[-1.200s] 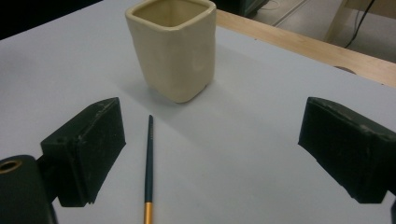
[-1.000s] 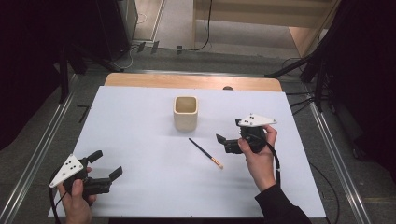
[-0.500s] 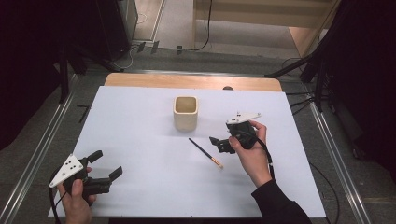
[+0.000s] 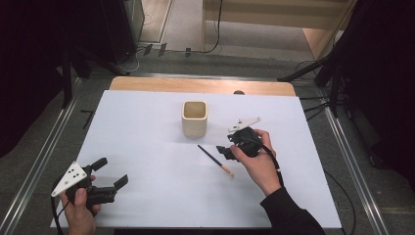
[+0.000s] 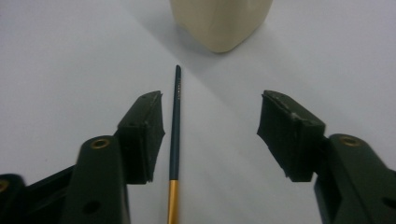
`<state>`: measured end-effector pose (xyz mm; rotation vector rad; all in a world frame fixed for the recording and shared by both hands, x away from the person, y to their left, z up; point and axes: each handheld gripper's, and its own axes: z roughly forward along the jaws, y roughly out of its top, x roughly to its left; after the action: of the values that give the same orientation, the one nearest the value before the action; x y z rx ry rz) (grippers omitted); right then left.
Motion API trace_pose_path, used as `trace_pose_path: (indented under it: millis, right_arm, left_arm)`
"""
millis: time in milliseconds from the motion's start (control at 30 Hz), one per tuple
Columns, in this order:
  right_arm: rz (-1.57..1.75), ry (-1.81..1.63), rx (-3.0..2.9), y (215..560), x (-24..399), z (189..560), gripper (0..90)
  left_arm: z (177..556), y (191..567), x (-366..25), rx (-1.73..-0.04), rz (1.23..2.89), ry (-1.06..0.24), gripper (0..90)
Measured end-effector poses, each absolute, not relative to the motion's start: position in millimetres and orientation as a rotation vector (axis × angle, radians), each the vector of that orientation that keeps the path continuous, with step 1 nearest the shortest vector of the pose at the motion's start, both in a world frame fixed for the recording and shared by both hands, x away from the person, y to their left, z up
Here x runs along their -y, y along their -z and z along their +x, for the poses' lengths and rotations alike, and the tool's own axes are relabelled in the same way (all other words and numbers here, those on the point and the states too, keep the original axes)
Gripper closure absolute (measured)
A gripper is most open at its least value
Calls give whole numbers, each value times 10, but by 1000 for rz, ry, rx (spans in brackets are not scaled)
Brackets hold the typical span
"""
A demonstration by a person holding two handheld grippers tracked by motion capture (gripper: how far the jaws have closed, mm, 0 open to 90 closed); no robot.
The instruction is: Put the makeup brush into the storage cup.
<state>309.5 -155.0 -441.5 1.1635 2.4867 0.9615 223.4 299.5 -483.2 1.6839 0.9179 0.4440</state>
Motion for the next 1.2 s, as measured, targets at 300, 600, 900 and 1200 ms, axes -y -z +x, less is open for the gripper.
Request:
trace_pose_path:
  millis: [300, 600, 900, 1200]
  right_arm:
    - [1178, -862, -2612, 4539, 1407, 3122, 607]
    - [1271, -722, -2701, 4662, 1311, 3140, 700]
    - [1254, -617, -2729, 4706, 1261, 3123, 716]
    - [1222, -544, -2741, 4822, 1204, 3107, 770]
  left_arm:
    - [2237, 4835, -2997, -919, 1682, -442, 0]
    - [2238, 4836, -2997, -920, 1682, -442, 0]
    - [2240, 4837, -2995, -921, 1681, -442, 0]
    - [2241, 4838, -2998, -923, 1684, -442, 0]
